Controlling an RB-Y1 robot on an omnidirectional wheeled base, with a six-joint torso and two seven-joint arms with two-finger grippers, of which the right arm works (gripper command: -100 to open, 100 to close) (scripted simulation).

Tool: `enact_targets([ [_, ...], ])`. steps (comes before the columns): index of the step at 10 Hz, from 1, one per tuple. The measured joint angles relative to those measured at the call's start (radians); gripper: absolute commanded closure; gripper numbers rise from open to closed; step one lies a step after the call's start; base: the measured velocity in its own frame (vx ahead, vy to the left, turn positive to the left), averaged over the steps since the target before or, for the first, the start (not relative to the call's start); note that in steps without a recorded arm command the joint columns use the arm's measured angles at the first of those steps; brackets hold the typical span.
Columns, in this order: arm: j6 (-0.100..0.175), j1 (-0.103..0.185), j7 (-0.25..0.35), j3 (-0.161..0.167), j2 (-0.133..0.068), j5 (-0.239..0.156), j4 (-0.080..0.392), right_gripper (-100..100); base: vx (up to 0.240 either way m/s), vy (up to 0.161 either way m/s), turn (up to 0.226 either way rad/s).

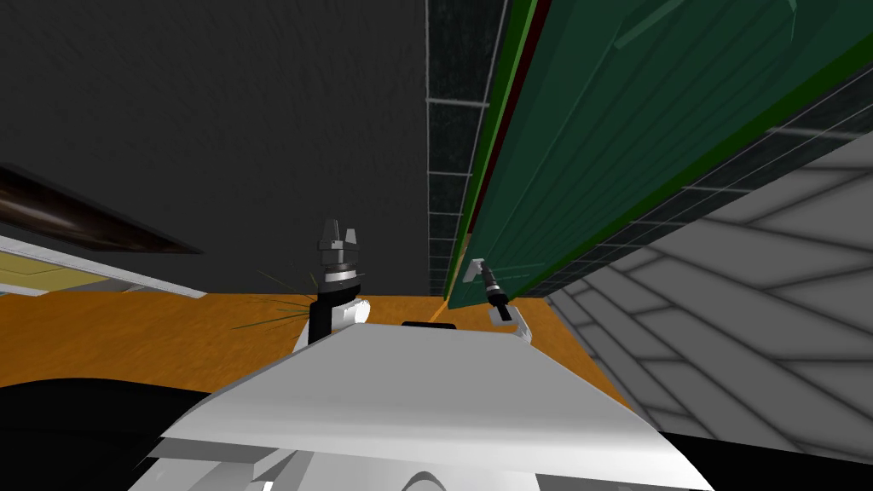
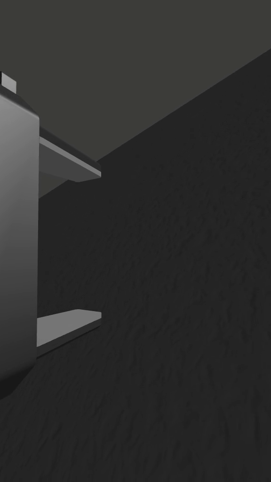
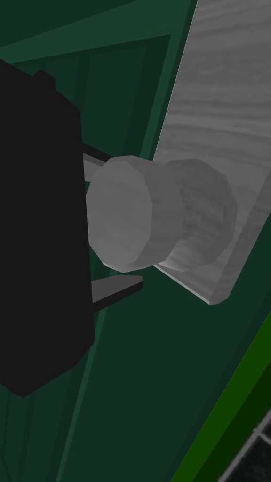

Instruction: Pull the door open

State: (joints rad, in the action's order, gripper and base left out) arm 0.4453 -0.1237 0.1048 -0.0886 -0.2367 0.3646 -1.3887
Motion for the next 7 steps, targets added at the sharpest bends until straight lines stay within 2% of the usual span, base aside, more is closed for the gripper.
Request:
enact_targets([
  [3, -0.008, -0.009, 0.070, 0.032, -0.016, -0.056, -0.016, 100, -0.026, -0.025, -0.018],
  [5, -0.022, -0.015, 0.113, 0.054, -0.023, -0.089, -0.034, 100, -0.015, -0.025, -0.027],
  [6, -0.010, -0.016, 0.127, 0.058, -0.021, -0.101, -0.021, 100, -0.012, -0.005, -0.002],
  [7, -0.013, -0.018, 0.133, 0.062, -0.023, -0.104, -0.025, 100, -0.022, -0.022, -0.017],
])
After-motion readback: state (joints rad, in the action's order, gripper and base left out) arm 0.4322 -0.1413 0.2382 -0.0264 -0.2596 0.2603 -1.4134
